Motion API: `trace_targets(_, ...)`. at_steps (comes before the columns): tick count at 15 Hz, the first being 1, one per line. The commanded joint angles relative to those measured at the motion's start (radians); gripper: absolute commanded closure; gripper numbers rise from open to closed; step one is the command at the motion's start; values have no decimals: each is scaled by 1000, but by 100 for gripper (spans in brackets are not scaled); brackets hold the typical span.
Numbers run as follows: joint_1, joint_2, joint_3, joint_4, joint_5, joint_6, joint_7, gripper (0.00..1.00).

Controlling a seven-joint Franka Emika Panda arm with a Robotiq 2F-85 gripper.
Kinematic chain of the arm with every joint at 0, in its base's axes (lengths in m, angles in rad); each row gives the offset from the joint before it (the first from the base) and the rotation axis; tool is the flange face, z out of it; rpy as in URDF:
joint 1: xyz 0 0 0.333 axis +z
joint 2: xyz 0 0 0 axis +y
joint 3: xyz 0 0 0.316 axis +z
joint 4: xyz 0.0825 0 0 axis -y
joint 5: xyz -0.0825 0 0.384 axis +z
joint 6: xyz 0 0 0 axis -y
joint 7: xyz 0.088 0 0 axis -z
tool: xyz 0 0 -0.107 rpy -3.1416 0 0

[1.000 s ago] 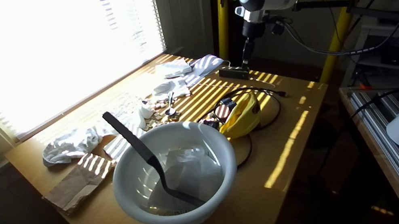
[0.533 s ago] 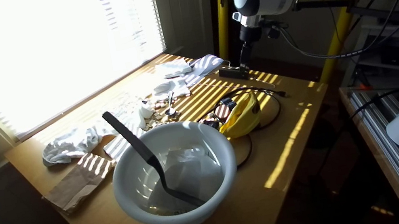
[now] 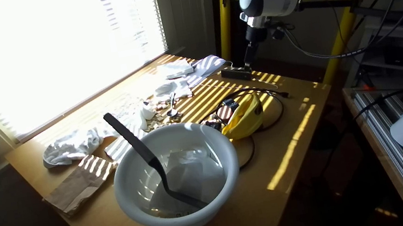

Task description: Turn the stapler, then pick up the paper from the table and staple it

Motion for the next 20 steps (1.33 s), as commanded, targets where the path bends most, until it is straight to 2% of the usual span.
trace_targets(1,-31,74,44,47,31,48,22,0)
trace_targets(8,-87,167,118,133,4,77,80,0)
trace_targets(20,-108,160,159,126,-16,80,97,0)
